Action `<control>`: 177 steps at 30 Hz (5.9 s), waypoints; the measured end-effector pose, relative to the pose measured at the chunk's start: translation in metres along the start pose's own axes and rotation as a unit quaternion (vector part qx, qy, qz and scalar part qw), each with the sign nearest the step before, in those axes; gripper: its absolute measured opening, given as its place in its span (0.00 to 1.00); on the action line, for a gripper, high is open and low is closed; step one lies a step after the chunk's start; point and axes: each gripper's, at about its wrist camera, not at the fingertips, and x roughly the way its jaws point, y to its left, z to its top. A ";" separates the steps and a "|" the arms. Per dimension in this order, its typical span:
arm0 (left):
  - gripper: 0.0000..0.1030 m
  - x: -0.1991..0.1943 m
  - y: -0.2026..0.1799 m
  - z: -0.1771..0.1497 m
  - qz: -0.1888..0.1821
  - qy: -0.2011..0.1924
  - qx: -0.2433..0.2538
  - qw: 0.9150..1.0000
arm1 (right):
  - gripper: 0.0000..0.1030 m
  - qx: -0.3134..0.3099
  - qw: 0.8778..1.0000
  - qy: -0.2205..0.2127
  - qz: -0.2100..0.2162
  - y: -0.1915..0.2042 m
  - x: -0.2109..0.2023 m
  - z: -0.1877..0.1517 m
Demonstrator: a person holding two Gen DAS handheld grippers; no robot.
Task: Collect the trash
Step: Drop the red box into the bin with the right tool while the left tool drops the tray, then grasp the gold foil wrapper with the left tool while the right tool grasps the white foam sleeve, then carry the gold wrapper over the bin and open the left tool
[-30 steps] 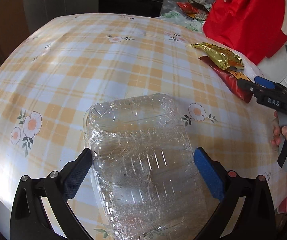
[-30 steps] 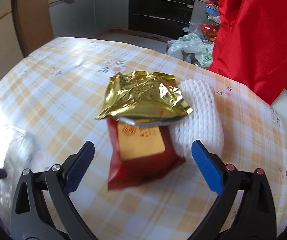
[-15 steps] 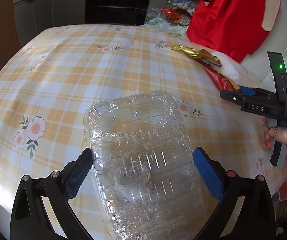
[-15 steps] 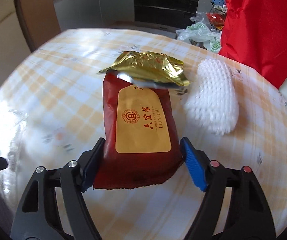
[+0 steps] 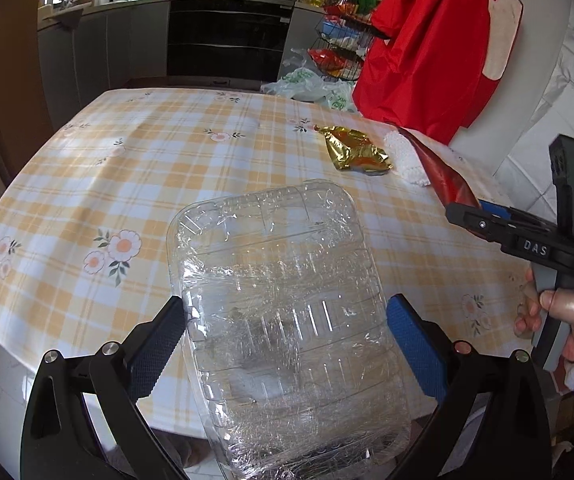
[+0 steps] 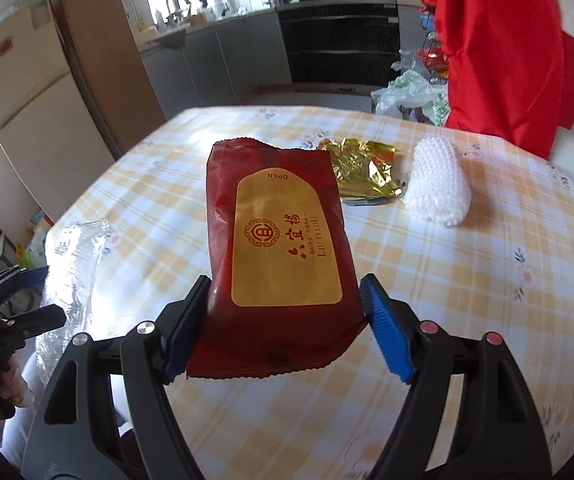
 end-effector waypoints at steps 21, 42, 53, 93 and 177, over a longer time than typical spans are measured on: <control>0.95 -0.120 -0.019 -0.053 -0.024 -0.046 0.015 0.999 | 0.73 0.016 0.999 0.042 0.006 0.076 -0.133 -0.156; 0.95 -0.124 -0.039 -0.080 -0.030 -0.015 0.036 0.999 | 0.87 0.007 0.994 0.104 0.018 0.099 -0.121 -0.193; 0.95 -0.097 -0.074 -0.097 -0.069 0.049 0.075 0.994 | 0.89 0.091 0.995 0.013 -0.044 0.029 -0.168 -0.169; 0.95 -0.001 -0.044 -0.023 0.001 0.076 0.069 0.995 | 0.89 0.121 0.988 0.031 -0.085 -0.043 -0.124 -0.142; 0.74 -0.074 -0.044 -0.005 0.004 -0.022 0.114 0.993 | 0.40 0.072 0.993 -0.085 0.027 0.020 -0.146 -0.035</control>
